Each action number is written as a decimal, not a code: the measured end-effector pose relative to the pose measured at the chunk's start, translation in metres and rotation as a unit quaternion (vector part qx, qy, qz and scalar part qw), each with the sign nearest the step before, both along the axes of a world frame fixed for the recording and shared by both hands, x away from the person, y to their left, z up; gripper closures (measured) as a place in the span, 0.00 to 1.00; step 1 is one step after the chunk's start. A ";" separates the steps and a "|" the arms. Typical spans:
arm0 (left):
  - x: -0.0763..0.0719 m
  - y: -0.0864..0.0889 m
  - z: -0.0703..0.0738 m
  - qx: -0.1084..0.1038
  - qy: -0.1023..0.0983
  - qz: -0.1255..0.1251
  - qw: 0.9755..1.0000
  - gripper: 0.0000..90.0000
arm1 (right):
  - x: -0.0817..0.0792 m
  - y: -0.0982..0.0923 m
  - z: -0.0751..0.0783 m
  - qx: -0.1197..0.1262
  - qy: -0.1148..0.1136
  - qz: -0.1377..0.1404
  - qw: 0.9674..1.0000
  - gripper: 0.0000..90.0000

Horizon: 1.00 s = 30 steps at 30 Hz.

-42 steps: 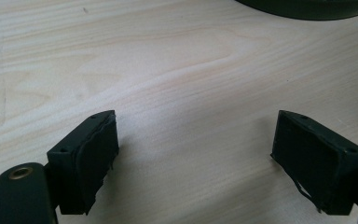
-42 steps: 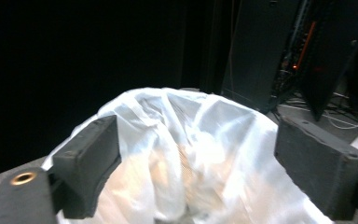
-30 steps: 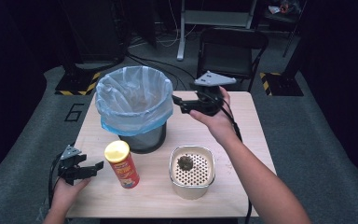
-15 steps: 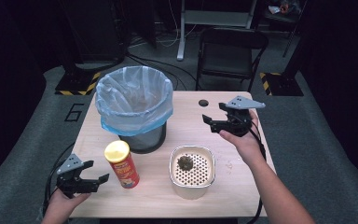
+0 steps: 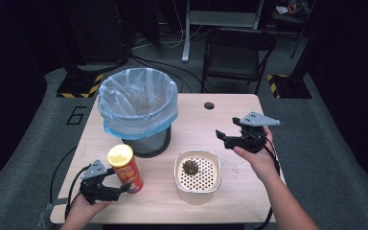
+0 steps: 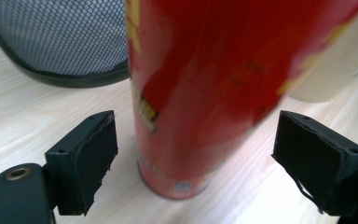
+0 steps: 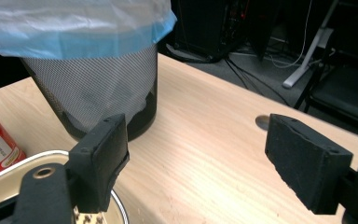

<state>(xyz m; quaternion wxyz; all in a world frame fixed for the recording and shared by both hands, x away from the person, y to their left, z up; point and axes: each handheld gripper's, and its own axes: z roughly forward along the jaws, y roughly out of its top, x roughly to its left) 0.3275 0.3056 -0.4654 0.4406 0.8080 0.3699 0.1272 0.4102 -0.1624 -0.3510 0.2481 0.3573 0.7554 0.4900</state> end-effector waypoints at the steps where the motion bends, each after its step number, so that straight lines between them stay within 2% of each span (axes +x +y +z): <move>1: 0.002 -0.003 -0.003 -0.001 -0.003 -0.003 1.000 0.15 | 0.000 -0.005 -0.006 0.000 0.006 -0.004 1.000 0.23; 4: 0.003 -0.004 -0.008 -0.003 -0.020 0.004 1.000 0.15 | -0.001 -0.011 -0.013 0.000 0.010 -0.012 1.000 0.23; 7: 0.005 -0.004 -0.010 -0.011 -0.015 0.004 1.000 0.16 | -0.002 -0.016 -0.017 0.002 0.011 -0.017 1.000 0.23; 9: 0.006 -0.006 -0.012 -0.024 -0.006 0.007 1.000 0.16 | -0.004 -0.021 -0.022 0.001 0.013 -0.025 1.000 0.23; 10: 0.007 -0.006 -0.013 -0.022 -0.009 0.006 1.000 0.16 | -0.006 -0.024 -0.027 -0.004 0.013 -0.029 0.999 0.23; 11: 0.007 -0.007 -0.013 -0.015 -0.020 0.002 1.000 0.16 | -0.007 -0.025 -0.030 -0.007 0.012 -0.032 0.999 0.23; 17: 0.008 -0.009 -0.016 -0.010 -0.035 0.012 0.999 0.18 | -0.014 -0.031 -0.050 -0.031 0.016 -0.045 0.998 0.23; 18: 0.008 -0.009 -0.016 -0.010 -0.035 0.012 0.999 0.19 | -0.014 -0.031 -0.050 -0.031 0.016 -0.045 0.998 0.23; 19: 0.008 -0.008 -0.016 -0.009 -0.034 0.007 0.999 0.21 | -0.015 -0.033 -0.057 -0.025 0.019 -0.051 0.998 0.23; 20: 0.007 -0.010 -0.017 -0.015 -0.040 0.010 0.999 0.23 | -0.016 -0.034 -0.059 -0.027 0.020 -0.052 0.998 0.23; 22: 0.006 -0.010 -0.017 -0.012 -0.042 0.010 0.999 0.24 | -0.016 -0.034 -0.061 -0.027 0.021 -0.056 0.998 0.23; 24: 0.004 -0.012 -0.015 0.004 -0.052 0.014 0.999 0.25 | -0.017 -0.037 -0.068 -0.022 0.025 -0.060 0.998 0.23; 27: 0.002 -0.013 -0.014 0.017 -0.057 0.015 0.998 0.26 | -0.018 -0.040 -0.073 -0.015 0.027 -0.066 0.997 0.23; 28: 0.001 -0.013 -0.013 0.015 -0.056 0.016 0.998 0.26 | -0.019 -0.042 -0.079 -0.006 0.029 -0.071 0.997 0.23; 30: 0.000 -0.012 -0.012 0.009 -0.064 0.018 0.998 0.26 | -0.020 -0.043 -0.084 -0.005 0.032 -0.074 0.997 0.23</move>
